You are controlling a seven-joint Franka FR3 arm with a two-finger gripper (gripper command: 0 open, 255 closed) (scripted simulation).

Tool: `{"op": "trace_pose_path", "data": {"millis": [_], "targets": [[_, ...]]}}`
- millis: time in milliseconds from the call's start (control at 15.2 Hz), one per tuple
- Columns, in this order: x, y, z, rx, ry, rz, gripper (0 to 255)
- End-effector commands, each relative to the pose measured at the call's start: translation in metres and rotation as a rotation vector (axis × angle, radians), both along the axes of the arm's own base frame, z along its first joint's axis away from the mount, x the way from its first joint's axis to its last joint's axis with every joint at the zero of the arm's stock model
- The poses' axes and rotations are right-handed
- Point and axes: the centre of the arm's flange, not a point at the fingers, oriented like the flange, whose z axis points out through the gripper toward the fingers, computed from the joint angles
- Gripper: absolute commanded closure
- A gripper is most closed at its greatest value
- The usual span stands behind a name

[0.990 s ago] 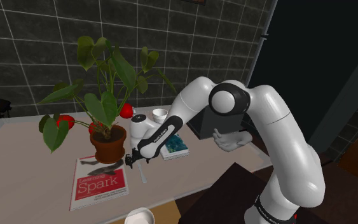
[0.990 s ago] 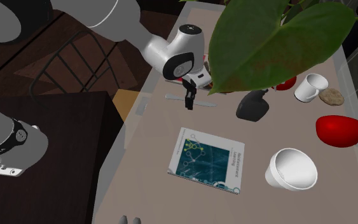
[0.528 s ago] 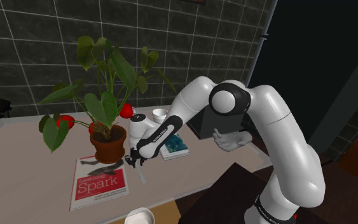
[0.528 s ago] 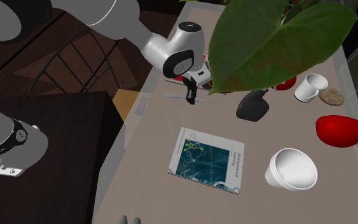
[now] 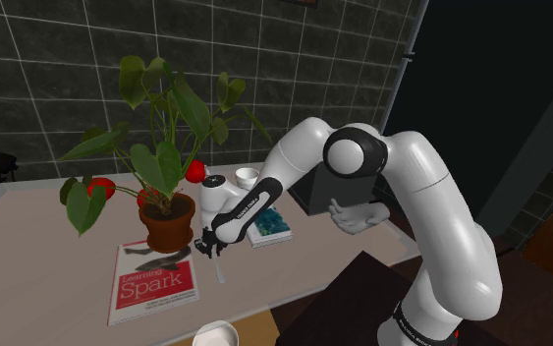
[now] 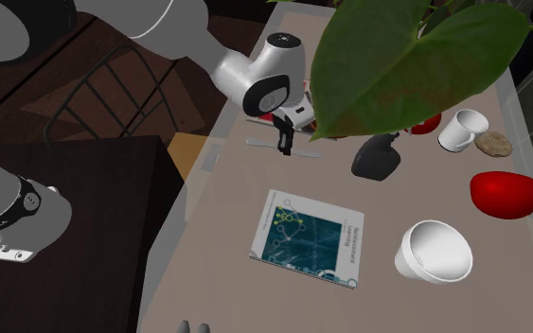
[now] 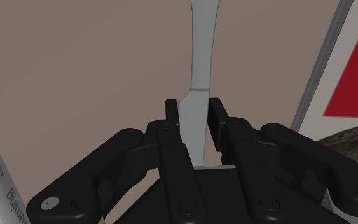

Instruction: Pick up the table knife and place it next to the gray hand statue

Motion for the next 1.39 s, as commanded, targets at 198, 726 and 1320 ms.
{"op": "trace_pose_path", "data": {"millis": [198, 726, 1320], "targets": [[-0.003, -0.003, 0.014, -0.007, 0.013, -0.004, 255], [-0.003, -0.003, 0.056, -0.007, 0.013, -0.004, 255], [-0.003, -0.003, 0.103, -0.007, 0.013, -0.004, 255]]}}
